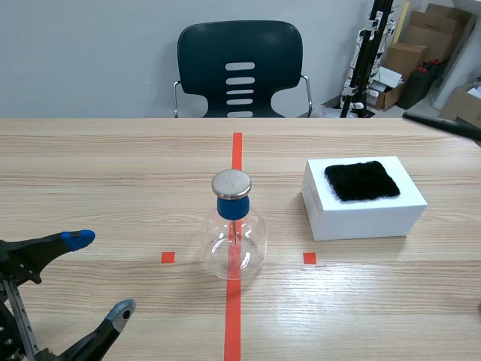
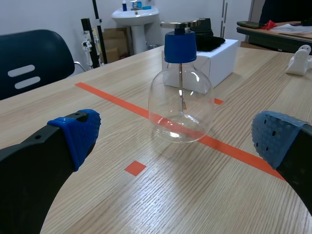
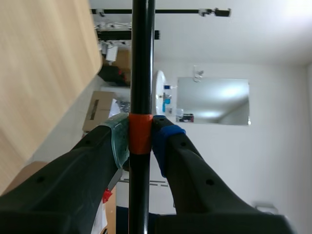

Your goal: Do the electroscope experiment. rub the rod on the fur

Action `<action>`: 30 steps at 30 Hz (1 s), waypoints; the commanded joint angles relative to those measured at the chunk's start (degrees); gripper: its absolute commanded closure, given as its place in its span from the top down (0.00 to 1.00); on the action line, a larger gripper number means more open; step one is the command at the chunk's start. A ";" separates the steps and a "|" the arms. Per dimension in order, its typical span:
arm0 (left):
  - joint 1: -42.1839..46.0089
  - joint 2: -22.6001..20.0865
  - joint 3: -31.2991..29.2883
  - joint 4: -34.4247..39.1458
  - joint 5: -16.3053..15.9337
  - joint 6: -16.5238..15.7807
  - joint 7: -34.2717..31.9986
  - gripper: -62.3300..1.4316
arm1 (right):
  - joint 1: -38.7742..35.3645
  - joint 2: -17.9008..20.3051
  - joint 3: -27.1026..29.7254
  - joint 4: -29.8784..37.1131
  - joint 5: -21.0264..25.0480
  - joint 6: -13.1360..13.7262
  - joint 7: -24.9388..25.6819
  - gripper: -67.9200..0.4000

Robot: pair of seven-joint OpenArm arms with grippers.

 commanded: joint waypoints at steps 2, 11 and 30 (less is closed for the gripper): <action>-0.02 -0.07 0.02 0.72 -0.52 -0.02 -1.01 1.00 | 2.99 4.26 0.55 -0.85 1.79 -0.83 -1.92 0.01; -0.02 -0.07 0.02 0.72 -0.52 -0.02 -1.01 1.00 | 11.69 16.76 0.07 -3.82 1.38 1.88 -8.44 0.01; -0.02 -0.07 0.02 0.72 -0.52 -0.02 -1.01 1.00 | 34.84 34.62 -20.06 -20.02 -10.99 7.45 -4.90 0.01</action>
